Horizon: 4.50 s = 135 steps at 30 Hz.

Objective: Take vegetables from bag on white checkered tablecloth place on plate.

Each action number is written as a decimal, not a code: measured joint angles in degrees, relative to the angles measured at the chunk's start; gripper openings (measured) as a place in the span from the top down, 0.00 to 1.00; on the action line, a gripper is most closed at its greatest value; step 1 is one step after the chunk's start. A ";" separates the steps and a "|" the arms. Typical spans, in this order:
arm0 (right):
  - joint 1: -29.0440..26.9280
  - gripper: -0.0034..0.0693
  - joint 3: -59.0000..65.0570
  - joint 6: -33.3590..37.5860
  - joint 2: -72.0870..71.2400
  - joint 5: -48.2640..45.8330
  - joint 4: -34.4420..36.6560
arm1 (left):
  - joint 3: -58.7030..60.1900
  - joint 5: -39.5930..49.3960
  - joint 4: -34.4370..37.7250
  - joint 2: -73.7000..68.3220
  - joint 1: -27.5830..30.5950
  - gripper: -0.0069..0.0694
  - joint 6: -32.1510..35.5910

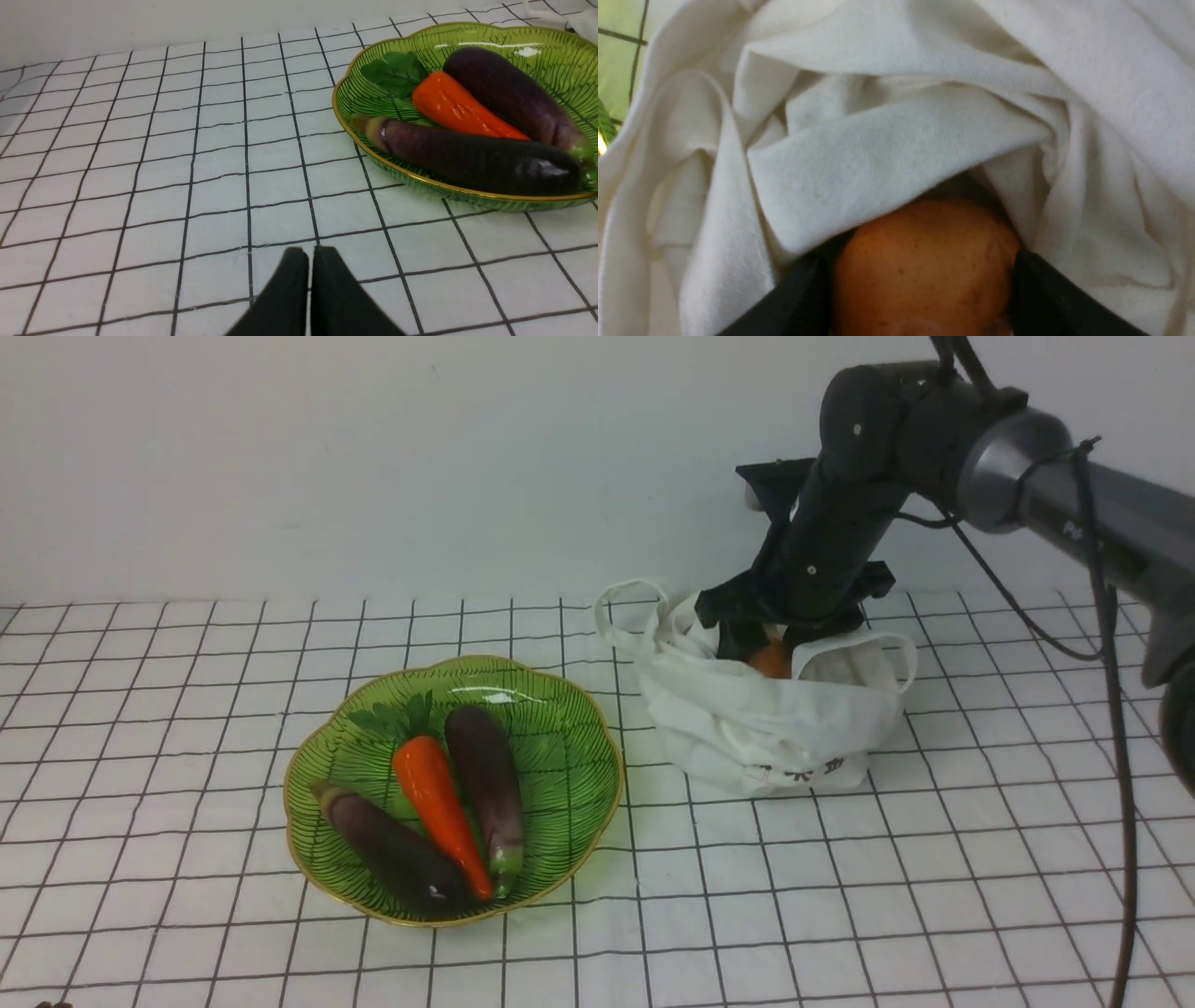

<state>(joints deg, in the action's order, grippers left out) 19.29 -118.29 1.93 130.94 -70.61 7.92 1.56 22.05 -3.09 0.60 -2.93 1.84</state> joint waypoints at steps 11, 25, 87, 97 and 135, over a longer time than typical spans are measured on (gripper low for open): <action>0.00 0.34 0.00 -1.36 -6.66 -0.48 -0.13 | 0.00 0.00 0.00 0.00 0.00 0.92 0.00; 4.09 0.34 0.00 0.19 -24.35 -1.48 7.72 | 0.00 0.00 0.00 0.00 0.00 0.92 0.00; 18.23 0.97 53.99 -5.47 -94.11 21.21 -7.46 | 0.00 0.00 0.00 0.00 0.00 0.92 0.00; 18.23 0.97 81.10 -22.35 -128.83 45.13 -23.91 | 0.00 0.00 0.00 0.00 0.00 0.92 0.00; 18.22 0.97 92.26 -4.12 -131.97 56.34 -6.62 | 0.00 0.00 -0.03 0.00 -0.04 0.92 0.00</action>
<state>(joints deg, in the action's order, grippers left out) 37.51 -26.04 -2.19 -1.02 -14.28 1.30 1.56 22.05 -3.12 0.60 -2.97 1.84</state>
